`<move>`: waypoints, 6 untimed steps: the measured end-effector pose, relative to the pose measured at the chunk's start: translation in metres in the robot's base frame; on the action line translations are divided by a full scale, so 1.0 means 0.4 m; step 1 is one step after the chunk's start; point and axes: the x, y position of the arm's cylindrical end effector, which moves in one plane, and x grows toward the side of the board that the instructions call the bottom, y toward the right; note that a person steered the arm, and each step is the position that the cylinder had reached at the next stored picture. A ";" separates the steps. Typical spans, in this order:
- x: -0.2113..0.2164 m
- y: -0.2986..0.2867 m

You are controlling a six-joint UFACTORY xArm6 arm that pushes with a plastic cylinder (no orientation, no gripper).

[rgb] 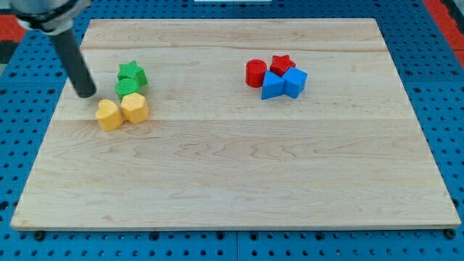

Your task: Touch the green star slightly

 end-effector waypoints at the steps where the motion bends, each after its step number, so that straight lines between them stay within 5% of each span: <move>1: -0.028 0.020; 6: -0.080 0.120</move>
